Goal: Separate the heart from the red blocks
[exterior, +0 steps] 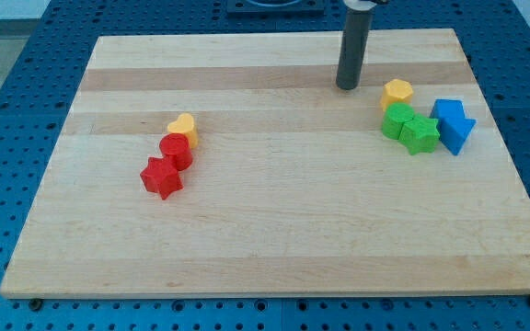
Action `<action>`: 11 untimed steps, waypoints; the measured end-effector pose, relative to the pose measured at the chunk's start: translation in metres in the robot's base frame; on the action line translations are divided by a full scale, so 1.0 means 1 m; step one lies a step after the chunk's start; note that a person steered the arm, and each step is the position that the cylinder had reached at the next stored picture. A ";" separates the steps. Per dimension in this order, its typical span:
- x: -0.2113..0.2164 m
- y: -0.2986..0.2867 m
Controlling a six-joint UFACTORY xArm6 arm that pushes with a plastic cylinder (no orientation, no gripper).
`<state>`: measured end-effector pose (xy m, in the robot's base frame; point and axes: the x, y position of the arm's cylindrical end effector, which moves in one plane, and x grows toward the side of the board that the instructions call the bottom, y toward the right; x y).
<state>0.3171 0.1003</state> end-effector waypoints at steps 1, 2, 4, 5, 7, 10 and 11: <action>0.015 0.025; 0.024 0.063; 0.025 0.064; 0.012 -0.018; 0.017 -0.238; 0.088 -0.175; 0.088 -0.160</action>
